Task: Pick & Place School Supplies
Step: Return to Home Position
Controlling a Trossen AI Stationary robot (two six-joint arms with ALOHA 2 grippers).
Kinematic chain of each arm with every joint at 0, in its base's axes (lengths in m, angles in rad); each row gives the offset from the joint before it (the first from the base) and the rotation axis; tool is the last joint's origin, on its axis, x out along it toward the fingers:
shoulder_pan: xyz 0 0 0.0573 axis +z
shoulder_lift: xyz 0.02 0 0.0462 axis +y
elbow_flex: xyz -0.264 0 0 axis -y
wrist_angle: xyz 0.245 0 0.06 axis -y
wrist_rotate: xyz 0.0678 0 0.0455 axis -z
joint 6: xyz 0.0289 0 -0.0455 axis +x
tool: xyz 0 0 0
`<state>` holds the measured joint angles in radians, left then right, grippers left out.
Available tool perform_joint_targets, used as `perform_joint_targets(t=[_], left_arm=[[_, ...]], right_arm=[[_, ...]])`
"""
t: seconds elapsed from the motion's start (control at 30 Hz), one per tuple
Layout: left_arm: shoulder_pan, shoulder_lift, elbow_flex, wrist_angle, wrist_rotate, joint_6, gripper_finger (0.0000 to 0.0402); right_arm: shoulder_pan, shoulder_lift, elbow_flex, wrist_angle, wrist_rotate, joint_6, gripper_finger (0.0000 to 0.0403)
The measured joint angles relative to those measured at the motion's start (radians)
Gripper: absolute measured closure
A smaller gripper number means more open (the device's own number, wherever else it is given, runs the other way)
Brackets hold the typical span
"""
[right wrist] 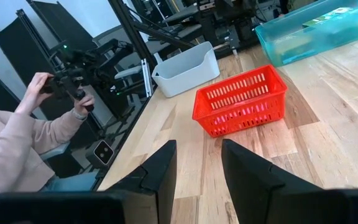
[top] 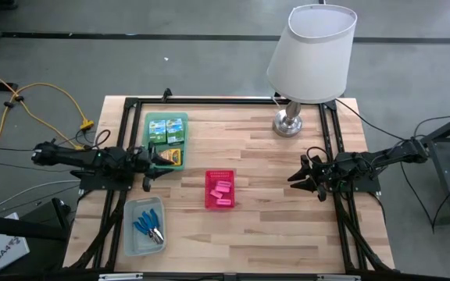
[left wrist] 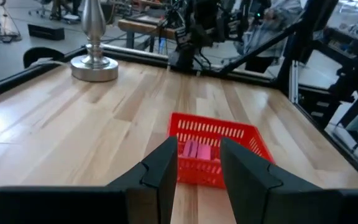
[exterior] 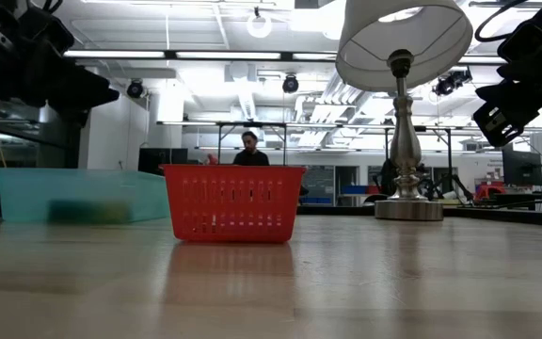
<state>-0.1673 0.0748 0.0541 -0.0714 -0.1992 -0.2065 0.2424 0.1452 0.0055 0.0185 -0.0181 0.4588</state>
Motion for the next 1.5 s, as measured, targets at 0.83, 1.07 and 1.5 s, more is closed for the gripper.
perform_joint_targets(t=[0.83, 1.07, 1.5], left_arm=[[0.202, 0.053, -0.015, 0.043, 0.068, -0.053, 0.0285], [0.202, 0.026, -0.047, 0.084, 0.067, -0.069, 0.0285], [0.203, 0.025, -0.047, 0.087, 0.11, -0.045, 0.0285]], right_arm=[[0.0, 0.0, 0.0, 0.0, 0.0, 0.0, 0.0284], [0.0, 0.0, 0.0, 0.0, 0.0, 0.0, 0.0284], [0.0, 0.0, 0.0, 0.0, 0.0, 0.0, 0.0284]])
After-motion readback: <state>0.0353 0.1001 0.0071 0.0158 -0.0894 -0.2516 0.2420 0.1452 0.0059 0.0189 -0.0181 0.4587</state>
